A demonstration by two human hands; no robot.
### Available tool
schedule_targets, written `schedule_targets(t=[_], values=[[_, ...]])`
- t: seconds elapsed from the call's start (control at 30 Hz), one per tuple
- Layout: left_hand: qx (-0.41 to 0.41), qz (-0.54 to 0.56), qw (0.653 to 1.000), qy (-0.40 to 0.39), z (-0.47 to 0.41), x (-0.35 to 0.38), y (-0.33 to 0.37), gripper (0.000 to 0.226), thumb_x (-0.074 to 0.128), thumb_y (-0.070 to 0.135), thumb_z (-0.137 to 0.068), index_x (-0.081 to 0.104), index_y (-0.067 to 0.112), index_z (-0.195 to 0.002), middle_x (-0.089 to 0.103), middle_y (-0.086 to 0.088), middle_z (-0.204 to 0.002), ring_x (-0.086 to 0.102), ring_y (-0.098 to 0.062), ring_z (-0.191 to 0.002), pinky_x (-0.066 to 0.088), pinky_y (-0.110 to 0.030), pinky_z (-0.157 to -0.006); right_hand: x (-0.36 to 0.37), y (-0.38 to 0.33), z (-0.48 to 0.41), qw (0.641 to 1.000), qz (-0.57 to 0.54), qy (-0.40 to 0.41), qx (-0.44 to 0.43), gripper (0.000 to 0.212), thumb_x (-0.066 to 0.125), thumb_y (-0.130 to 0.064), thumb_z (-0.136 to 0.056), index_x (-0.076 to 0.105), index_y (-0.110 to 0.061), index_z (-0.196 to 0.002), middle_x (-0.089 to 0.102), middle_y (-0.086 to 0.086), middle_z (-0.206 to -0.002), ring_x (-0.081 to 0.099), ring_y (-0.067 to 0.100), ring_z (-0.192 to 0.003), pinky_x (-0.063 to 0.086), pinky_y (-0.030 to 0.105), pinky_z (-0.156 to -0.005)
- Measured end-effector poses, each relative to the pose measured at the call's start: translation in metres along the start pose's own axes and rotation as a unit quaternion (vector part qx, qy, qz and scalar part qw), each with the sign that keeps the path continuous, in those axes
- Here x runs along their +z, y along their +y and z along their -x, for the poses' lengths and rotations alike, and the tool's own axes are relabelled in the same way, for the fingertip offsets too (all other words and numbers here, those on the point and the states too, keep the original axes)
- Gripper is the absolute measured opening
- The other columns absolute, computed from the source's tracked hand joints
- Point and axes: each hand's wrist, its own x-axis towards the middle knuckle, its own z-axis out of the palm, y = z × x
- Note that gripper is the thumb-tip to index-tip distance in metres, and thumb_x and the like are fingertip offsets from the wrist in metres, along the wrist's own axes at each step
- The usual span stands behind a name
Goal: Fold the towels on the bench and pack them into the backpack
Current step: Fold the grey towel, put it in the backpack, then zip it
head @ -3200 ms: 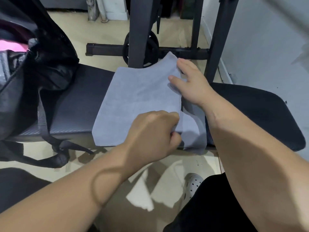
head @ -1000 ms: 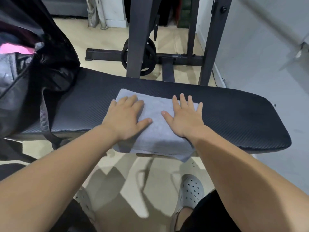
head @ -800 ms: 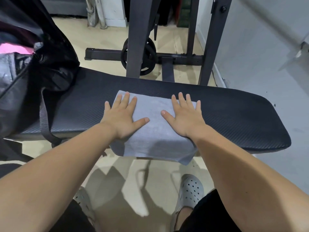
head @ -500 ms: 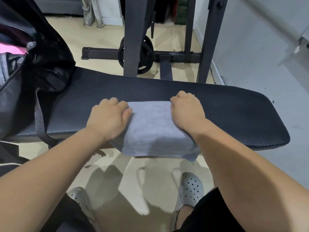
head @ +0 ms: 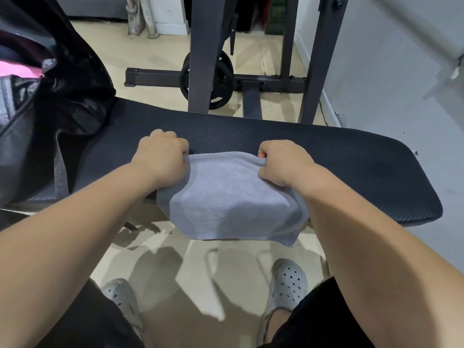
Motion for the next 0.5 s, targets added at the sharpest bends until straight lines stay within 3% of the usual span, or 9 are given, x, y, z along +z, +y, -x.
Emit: schedule_targets(t=[0.23,0.37,0.5], values=[[-0.02,0.034,0.999,0.02,-0.039,-0.002,-0.005,0.012,0.048,0.012,-0.093,0.046,0.023,-0.089,0.057,-0.003,-0.089,0.05,-0.029,-0.084,0.034,-0.038,-0.07,-0.009,0.01,-0.03,0.999,0.017,0.03,0.01,0.018,0.055,-0.01,-0.085,0.054,-0.026,-0.093,0.056,-0.002,-0.094,0.054,0.024,-0.086,0.044,0.036,-0.069],[-0.01,0.033,0.999,0.011,-0.076,-0.014,-0.003,0.016,0.045,0.005,-0.09,0.043,0.021,-0.092,0.056,-0.008,-0.092,0.052,-0.033,-0.083,0.042,-0.041,-0.068,-0.016,0.017,-0.061,0.996,0.072,0.058,0.006,0.014,0.054,-0.011,-0.092,0.049,-0.022,-0.099,0.058,0.004,-0.094,0.055,0.028,-0.082,0.052,0.04,-0.073],[-0.015,0.031,0.999,0.035,-0.105,-0.034,0.003,0.023,0.043,-0.004,-0.085,0.041,0.016,-0.097,0.051,-0.011,-0.093,0.05,-0.035,-0.082,0.04,-0.041,-0.061,-0.038,0.023,-0.09,0.987,0.105,0.119,0.017,0.012,0.058,-0.015,-0.095,0.047,-0.02,-0.1,0.052,0.002,-0.082,0.054,0.028,-0.075,0.047,0.038,-0.062]])
